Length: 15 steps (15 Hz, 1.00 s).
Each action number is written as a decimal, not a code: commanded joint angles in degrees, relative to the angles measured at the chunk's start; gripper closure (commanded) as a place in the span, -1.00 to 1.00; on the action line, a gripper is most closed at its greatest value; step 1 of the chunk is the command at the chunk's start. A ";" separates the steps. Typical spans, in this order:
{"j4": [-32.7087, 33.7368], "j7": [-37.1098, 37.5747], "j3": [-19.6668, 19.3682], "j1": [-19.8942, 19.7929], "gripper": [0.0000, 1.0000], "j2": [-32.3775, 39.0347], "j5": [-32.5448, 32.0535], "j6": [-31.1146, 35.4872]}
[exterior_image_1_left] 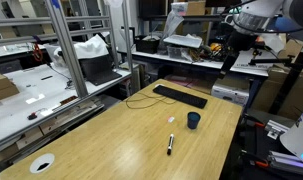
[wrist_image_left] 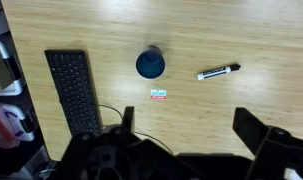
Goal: Put the marker in the cup
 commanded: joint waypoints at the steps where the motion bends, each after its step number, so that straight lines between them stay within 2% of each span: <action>1: 0.24 0.19 -0.34 0.32 -1.00 -0.02 -0.31 -0.15; 13: 0.42 0.19 -0.33 0.31 -1.00 -0.03 -0.31 -0.15; 15: 1.26 2.39 0.30 -0.17 -1.00 2.13 0.52 0.69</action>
